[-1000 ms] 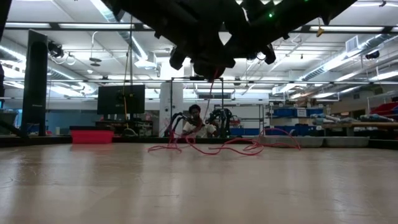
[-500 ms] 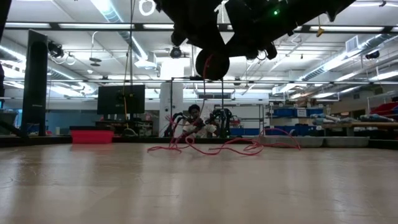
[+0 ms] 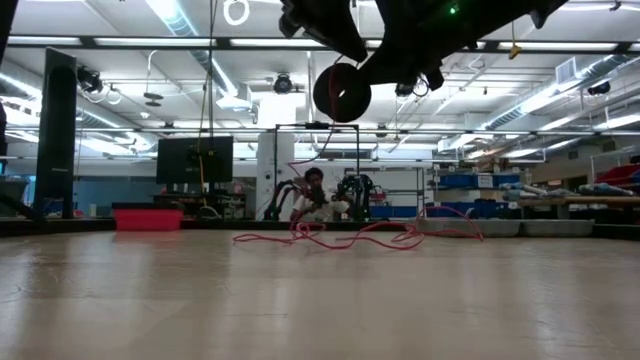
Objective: Coil cords
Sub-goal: Coil the red wire onto the black spool
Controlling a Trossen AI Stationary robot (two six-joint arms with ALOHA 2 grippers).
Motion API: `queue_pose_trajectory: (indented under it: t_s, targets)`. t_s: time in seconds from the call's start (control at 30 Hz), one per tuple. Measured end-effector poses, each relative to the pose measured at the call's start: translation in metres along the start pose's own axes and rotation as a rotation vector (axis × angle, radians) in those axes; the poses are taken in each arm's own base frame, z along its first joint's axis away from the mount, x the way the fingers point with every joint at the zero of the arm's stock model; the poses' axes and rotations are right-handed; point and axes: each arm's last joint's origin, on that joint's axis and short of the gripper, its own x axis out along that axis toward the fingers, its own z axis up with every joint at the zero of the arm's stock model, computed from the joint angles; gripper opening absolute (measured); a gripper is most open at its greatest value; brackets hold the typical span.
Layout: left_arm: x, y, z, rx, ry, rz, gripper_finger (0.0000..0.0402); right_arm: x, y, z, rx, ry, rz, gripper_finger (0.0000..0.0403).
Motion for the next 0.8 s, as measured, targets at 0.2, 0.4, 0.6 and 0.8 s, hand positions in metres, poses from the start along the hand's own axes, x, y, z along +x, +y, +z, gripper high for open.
queue_pose_trajectory:
  t_s: [0.2,0.4,0.6,0.8]
  targets:
    - [-0.010,0.007,0.005,0.052,0.075,0.010,0.0000,-0.001,0.001,-0.001,-0.034,0.009,0.006,0.0000]
    - [-0.019,0.014,0.005,0.108,0.154,0.022,0.0000,-0.001,0.001,-0.001,-0.050,0.013,0.028,0.0000]
    - [-0.022,0.017,-0.003,0.173,0.235,0.046,0.0000,-0.001,0.002,-0.002,-0.056,0.023,0.052,0.0000]
    - [-0.024,0.018,-0.008,0.243,0.285,0.043,0.0000,0.000,0.003,-0.002,-0.080,0.028,0.086,0.0000]
